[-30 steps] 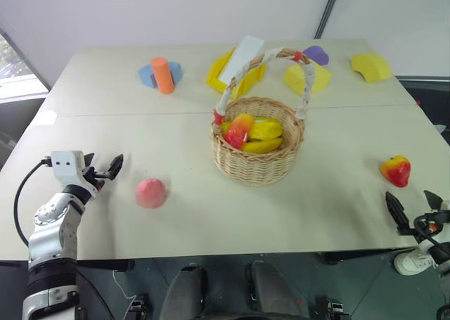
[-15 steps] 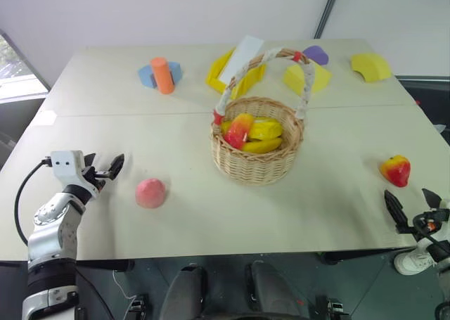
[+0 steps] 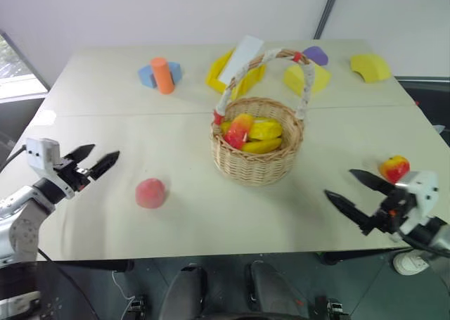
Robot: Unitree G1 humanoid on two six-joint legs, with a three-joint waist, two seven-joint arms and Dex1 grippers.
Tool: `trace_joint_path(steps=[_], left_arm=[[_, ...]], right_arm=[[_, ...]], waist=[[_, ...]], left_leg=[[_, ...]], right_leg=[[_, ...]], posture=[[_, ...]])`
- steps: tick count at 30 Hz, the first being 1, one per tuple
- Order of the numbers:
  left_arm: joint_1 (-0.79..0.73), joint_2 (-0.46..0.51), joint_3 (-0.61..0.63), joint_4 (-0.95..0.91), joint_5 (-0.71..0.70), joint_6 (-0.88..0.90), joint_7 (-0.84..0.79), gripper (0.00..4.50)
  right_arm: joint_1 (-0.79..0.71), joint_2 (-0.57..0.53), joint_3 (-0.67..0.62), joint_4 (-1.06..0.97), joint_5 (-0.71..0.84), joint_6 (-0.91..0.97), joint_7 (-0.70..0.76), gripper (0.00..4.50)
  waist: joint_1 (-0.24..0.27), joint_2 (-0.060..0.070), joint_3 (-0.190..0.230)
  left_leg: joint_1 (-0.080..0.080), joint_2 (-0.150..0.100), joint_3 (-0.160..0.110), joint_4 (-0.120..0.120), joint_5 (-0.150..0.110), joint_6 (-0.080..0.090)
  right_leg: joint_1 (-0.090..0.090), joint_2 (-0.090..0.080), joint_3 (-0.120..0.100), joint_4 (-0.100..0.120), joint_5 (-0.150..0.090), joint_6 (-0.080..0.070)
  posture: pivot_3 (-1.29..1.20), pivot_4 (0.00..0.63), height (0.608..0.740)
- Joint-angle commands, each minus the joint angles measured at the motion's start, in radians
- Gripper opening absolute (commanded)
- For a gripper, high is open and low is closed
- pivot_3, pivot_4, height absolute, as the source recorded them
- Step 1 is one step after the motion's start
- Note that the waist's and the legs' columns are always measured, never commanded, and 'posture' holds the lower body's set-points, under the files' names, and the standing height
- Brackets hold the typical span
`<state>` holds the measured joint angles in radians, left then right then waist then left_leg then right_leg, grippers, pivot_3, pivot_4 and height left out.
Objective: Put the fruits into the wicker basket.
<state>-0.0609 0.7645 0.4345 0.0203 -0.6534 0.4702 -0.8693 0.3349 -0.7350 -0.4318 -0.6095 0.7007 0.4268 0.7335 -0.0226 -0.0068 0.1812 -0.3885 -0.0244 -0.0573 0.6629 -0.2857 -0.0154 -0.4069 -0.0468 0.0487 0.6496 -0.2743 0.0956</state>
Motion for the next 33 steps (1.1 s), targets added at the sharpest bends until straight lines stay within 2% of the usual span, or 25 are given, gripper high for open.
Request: trace_joint_path(steps=[1,6,13,18,21,24,26,27,31,33], left_arm=[[0.047,0.08,-0.038,-0.13,-0.036,0.057,-0.138,4.5],[0.064,0.184,-0.104,-0.222,0.007,0.073,-0.245,4.5],[0.025,0.275,-0.214,-0.245,0.092,0.072,-0.302,4.5],[-0.019,0.272,-0.319,-0.217,0.211,0.015,-0.276,4.5],[-0.036,0.243,-0.34,-0.181,0.244,-0.019,-0.262,4.5],[-0.036,0.213,-0.323,-0.16,0.234,-0.037,-0.263,3.62],[-0.028,0.204,-0.308,-0.157,0.23,-0.055,-0.27,2.6],[-0.023,0.193,-0.293,-0.154,0.228,-0.071,-0.263,2.27],[-0.01,0.153,-0.202,-0.163,0.15,-0.054,-0.254,2.27],[-0.031,0.127,-0.145,-0.21,0.056,0.008,-0.236,2.27]], right_arm=[[-0.087,-0.047,0.123,-0.121,0.005,0.034,0.024,4.41],[-0.203,-0.079,0.259,-0.154,-0.019,0.048,0.063,4.41],[-0.281,-0.064,0.345,-0.153,-0.029,0.043,0.09,4.41],[-0.286,-0.044,0.367,-0.146,-0.052,0.03,0.08,4.41],[-0.285,-0.032,0.375,-0.148,-0.063,0.027,0.07,4.41],[-0.275,-0.022,0.38,-0.153,-0.076,0.024,0.066,4.5],[-0.269,-0.019,0.379,-0.153,-0.081,0.021,0.068,4.5],[-0.266,-0.018,0.379,-0.152,-0.084,0.019,0.07,4.5],[-0.263,-0.015,0.377,-0.148,-0.091,0.011,0.075,4.5],[-0.272,-0.022,0.36,-0.137,-0.09,0.008,0.078,4.5]], waist=[[0.002,0.0,0.0],[0.015,-0.001,-0.001],[0.011,-0.001,0.0],[0.011,-0.001,0.0],[0.011,-0.001,0.0],[0.011,-0.001,0.0],[0.012,-0.001,0.0],[0.011,-0.001,0.0],[0.01,-0.001,0.0],[0.011,-0.001,0.0]], left_leg=[[0.0,0.0,0.0,0.0,0.0,0.0],[-0.001,0.0,-0.001,0.0,0.0,0.0],[-0.002,0.0,-0.001,0.0,0.0,0.0],[-0.002,0.0,-0.001,0.0,0.0,0.0],[-0.002,0.0,-0.001,0.0,0.0,0.0],[-0.002,0.0,-0.001,0.0,0.0,0.0],[-0.002,0.0,-0.001,0.0,0.0,0.0],[-0.002,0.0,-0.001,0.0,0.0,0.0],[-0.002,0.0,-0.001,0.0,0.0,0.0],[-0.002,0.0,-0.001,0.0,0.0,0.0]], right_leg=[[0.0,0.0,0.0,0.0,0.0,0.0],[0.0,-0.001,-0.001,-0.002,-0.001,-0.002],[0.0,-0.001,-0.002,-0.003,-0.001,-0.002],[-0.001,-0.001,-0.002,-0.003,-0.001,-0.002],[-0.001,-0.001,-0.002,-0.003,0.0,0.0],[-0.001,-0.001,-0.002,-0.002,0.0,0.0],[-0.001,-0.001,-0.002,-0.002,0.0,0.0],[-0.001,-0.001,-0.002,-0.002,0.0,0.0],[-0.001,-0.001,-0.002,-0.002,0.0,0.0],[-0.001,-0.001,-0.002,-0.002,0.0,0.0]], posture=[[0.0,0.15,0.74],[0.0,0.15,0.74],[0.0,0.15,0.74],[0.0,0.15,0.74],[0.0,0.15,0.74],[0.0,0.15,0.74],[0.0,0.15,0.74],[0.0,0.15,0.74],[0.0,0.15,0.74],[0.0,0.15,0.74]])
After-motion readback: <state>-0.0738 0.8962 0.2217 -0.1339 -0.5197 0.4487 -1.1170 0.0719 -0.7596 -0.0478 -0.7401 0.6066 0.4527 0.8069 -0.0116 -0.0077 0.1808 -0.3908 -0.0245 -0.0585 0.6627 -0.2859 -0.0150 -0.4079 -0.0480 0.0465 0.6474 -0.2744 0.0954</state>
